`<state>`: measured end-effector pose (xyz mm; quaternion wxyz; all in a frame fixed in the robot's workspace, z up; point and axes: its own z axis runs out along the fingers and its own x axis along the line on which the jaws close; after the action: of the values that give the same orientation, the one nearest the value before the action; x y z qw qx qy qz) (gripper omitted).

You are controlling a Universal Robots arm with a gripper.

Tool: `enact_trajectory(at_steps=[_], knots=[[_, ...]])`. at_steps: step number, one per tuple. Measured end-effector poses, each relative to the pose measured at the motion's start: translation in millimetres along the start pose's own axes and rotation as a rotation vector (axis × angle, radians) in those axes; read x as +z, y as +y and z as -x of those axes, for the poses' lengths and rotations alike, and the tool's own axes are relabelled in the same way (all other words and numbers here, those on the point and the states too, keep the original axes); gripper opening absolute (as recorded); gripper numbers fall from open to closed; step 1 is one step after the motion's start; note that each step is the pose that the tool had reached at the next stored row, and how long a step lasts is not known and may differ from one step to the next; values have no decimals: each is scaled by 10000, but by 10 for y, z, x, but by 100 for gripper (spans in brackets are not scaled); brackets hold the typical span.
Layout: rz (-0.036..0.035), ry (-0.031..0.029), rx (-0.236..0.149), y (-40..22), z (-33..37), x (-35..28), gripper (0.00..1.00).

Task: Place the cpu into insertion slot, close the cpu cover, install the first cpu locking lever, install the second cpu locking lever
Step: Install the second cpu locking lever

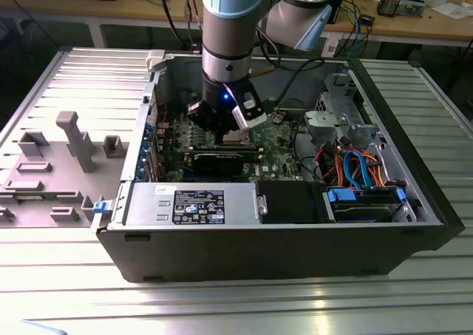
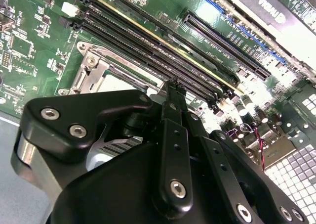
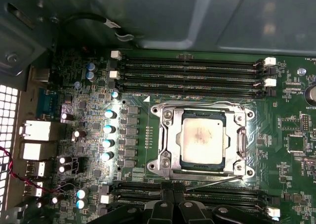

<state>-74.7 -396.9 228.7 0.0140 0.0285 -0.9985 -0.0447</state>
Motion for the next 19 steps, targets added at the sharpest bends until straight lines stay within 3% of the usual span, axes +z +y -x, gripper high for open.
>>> enact_trajectory(at_steps=[1,4,7,14,19], knots=[[47,80,-77,-16,-1,17,11],[92,120,-330,-27,-3,48,11],[219,138,-644,-29,-6,63,11],[314,135,-707,-83,-22,93,11],[440,125,-713,-88,-57,140,11]])
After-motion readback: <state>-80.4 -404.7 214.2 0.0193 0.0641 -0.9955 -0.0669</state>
